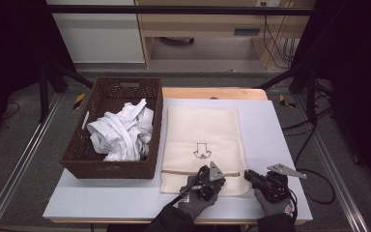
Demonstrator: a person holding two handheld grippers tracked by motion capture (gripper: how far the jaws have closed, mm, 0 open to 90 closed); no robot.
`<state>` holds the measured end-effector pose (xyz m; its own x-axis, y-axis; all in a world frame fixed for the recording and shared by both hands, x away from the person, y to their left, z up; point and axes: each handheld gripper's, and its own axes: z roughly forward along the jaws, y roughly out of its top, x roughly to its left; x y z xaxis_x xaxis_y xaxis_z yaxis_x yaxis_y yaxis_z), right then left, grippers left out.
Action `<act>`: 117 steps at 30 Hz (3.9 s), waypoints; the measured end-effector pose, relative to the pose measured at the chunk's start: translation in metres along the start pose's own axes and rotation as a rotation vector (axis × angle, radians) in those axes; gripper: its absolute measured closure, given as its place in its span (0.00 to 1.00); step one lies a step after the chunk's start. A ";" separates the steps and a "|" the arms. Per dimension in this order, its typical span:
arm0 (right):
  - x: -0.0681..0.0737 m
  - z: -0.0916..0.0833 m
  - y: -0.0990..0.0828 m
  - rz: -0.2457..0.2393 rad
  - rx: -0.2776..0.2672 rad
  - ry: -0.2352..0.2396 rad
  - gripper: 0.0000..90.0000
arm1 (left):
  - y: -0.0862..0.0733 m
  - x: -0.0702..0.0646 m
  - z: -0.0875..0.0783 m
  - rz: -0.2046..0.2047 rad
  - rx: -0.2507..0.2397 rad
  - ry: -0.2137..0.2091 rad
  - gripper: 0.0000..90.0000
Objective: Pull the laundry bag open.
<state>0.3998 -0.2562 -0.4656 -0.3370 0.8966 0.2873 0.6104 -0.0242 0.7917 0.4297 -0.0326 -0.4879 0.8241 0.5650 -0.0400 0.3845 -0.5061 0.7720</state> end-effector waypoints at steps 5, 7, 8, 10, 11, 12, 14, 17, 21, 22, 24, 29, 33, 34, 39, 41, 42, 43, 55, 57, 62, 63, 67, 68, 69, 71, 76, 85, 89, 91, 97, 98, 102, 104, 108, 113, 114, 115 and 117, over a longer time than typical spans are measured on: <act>0.000 0.007 -0.002 0.011 0.043 -0.016 0.69 | 0.000 0.001 0.000 -0.004 -0.001 -0.004 0.99; -0.004 0.010 -0.004 0.035 0.080 -0.039 0.69 | 0.000 0.000 0.000 -0.003 -0.002 -0.004 0.99; -0.005 0.012 -0.005 0.039 0.091 -0.041 0.70 | 0.000 0.001 0.000 -0.005 -0.002 -0.005 0.99; -0.007 0.014 -0.007 0.049 0.112 -0.058 0.80 | -0.001 0.001 0.000 -0.007 -0.003 -0.006 0.99; -0.008 0.014 -0.008 0.041 0.113 -0.077 0.86 | -0.001 0.001 0.000 -0.006 -0.003 -0.006 0.99; -0.009 0.012 -0.007 0.040 0.101 -0.077 0.91 | -0.001 0.001 0.000 -0.007 -0.003 -0.006 0.99; -0.007 0.008 -0.006 0.045 0.083 -0.065 0.94 | -0.001 0.001 0.000 -0.007 -0.004 -0.005 0.99; -0.004 0.007 -0.004 0.021 0.073 -0.071 0.94 | -0.001 0.001 0.000 -0.007 -0.004 -0.006 0.99; -0.009 0.011 -0.006 0.040 0.097 -0.077 0.91 | -0.001 0.002 0.000 -0.009 -0.003 -0.010 0.99; -0.010 0.012 -0.007 0.051 0.102 -0.081 0.90 | -0.001 0.002 0.000 -0.010 -0.003 -0.012 0.99; -0.011 0.013 -0.008 0.049 0.110 -0.083 0.84 | -0.001 0.002 0.000 -0.013 -0.004 -0.014 0.99; -0.012 0.009 -0.008 0.051 0.102 -0.112 0.70 | -0.001 0.002 0.000 -0.016 -0.005 -0.014 0.99; -0.008 0.009 -0.012 0.047 0.114 -0.118 0.72 | -0.001 0.002 0.000 -0.015 -0.005 -0.015 0.99; -0.007 0.009 -0.012 0.048 0.118 -0.114 0.75 | -0.001 0.002 0.000 -0.014 -0.005 -0.015 0.99; -0.009 0.011 -0.013 0.079 0.126 -0.097 0.94 | -0.001 0.002 0.000 -0.013 -0.005 -0.014 0.99; -0.010 0.010 -0.012 0.078 0.123 -0.089 0.96 | -0.001 0.002 0.000 -0.012 -0.005 -0.013 0.99; -0.009 0.009 -0.011 0.074 0.118 -0.086 0.97 | -0.001 0.002 0.000 -0.012 -0.005 -0.013 0.99; -0.007 0.006 -0.009 0.070 0.100 -0.079 0.97 | -0.001 0.002 0.000 -0.012 -0.005 -0.013 0.99; -0.003 0.008 -0.005 0.019 0.084 0.042 0.79 | -0.001 0.002 0.000 -0.009 -0.005 -0.009 0.99; -0.003 0.008 -0.005 0.026 0.093 0.012 0.78 | -0.001 0.001 0.000 -0.008 -0.005 -0.007 0.99; -0.006 0.011 -0.006 0.034 0.091 -0.041 0.72 | -0.001 0.001 0.000 -0.007 -0.005 -0.006 0.99; -0.007 0.012 -0.007 0.028 0.102 -0.045 0.72 | -0.001 0.001 0.000 -0.007 -0.006 -0.006 0.99; -0.012 0.009 -0.009 0.041 0.115 -0.078 0.66 | -0.001 0.002 0.000 -0.008 -0.005 -0.008 0.99; -0.012 0.009 -0.009 0.041 0.115 -0.078 0.66 | -0.001 0.002 0.000 -0.009 -0.005 -0.009 0.99; -0.013 0.010 -0.010 0.058 0.122 -0.075 0.66 | -0.001 0.002 0.000 -0.009 -0.005 -0.009 0.99; -0.011 0.012 -0.010 0.059 0.123 -0.064 0.72 | -0.001 0.002 0.000 -0.010 -0.005 -0.010 0.99; -0.011 0.014 -0.008 0.067 0.127 -0.057 0.93 | -0.001 0.001 0.000 -0.008 -0.005 -0.007 0.99; 0.007 0.011 -0.001 -0.023 0.108 0.062 0.85 | -0.001 0.001 0.000 -0.008 -0.006 -0.006 0.99; 0.003 0.017 -0.004 0.002 0.137 0.033 0.85 | -0.001 0.001 0.000 -0.009 -0.006 -0.007 0.99; 0.000 0.015 -0.004 0.007 0.138 -0.010 0.83 | -0.001 0.001 0.000 -0.008 -0.007 -0.005 0.99; -0.004 0.020 -0.005 0.036 0.162 -0.033 0.80 | -0.001 0.001 0.000 -0.007 -0.006 -0.006 0.99; -0.005 0.021 -0.005 0.045 0.159 -0.024 0.81 | -0.001 0.001 0.000 -0.008 -0.006 -0.005 0.99; -0.006 0.023 -0.004 0.059 0.160 -0.016 0.89 | -0.001 0.000 0.000 -0.001 -0.006 -0.001 0.99; -0.006 0.022 -0.005 0.062 0.161 -0.008 0.92 | -0.001 0.000 0.000 0.003 -0.007 0.002 0.99; -0.006 0.019 -0.003 0.049 0.138 0.008 0.93 | -0.001 -0.001 0.000 0.003 -0.007 0.006 0.99; -0.003 0.012 -0.001 0.036 0.105 0.024 0.93 | 0.000 -0.002 -0.001 0.012 -0.004 0.013 0.98; -0.003 0.012 -0.001 0.022 0.096 0.025 0.93 | 0.000 -0.001 -0.002 0.005 -0.001 0.007 0.97; -0.001 0.010 0.000 0.025 0.087 0.032 0.93 | 0.001 -0.001 -0.003 0.001 0.000 0.005 0.96; 0.000 0.009 0.001 0.008 0.072 0.036 0.93 | 0.004 0.000 -0.008 0.001 -0.022 -0.007 0.95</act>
<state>0.4069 -0.2528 -0.4693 -0.3569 0.8800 0.3136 0.6629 0.0020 0.7487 0.4281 -0.0291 -0.4802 0.8271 0.5603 -0.0437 0.3746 -0.4917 0.7861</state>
